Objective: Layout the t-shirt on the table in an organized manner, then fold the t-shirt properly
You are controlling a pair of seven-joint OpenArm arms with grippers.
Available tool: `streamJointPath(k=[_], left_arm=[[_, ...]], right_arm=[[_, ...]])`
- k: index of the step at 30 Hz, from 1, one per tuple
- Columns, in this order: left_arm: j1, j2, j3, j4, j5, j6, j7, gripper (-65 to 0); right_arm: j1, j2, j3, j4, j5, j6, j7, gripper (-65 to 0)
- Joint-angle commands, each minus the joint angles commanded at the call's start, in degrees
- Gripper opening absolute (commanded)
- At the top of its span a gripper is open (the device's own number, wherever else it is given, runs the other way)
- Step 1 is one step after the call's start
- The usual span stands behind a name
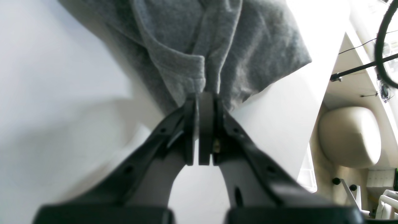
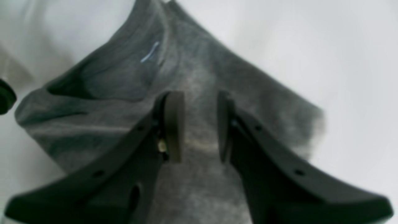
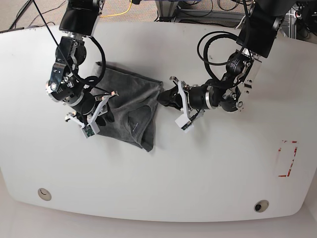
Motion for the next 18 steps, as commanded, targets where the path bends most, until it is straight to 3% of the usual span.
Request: streamJointPath(k=[3,8,12,18], left_arm=[[0.0,0.0,0.0,0.0,-0.1,0.0,0.0,-65.0],[0.1,0.0,0.0,0.4,-0.4,-0.4,0.3,-65.0],[0.3,0.0,0.0,0.6,-4.0,-0.4,2.7,-65.0],[1.2,0.3,1.4,4.9,-10.7,-0.4,3.2,-57.4]], right_arm=[[-0.2,0.2,0.0,-1.7,0.0,0.0,2.5,-54.1],[-0.6,0.4,0.0,-1.5,0.0,0.0,2.5,-54.1],[-1.8,0.4,0.0,-0.1,0.0,0.0,2.5,-52.5],[-1.6,2.7,0.3,2.6,-0.1,0.0,2.5,-50.9]])
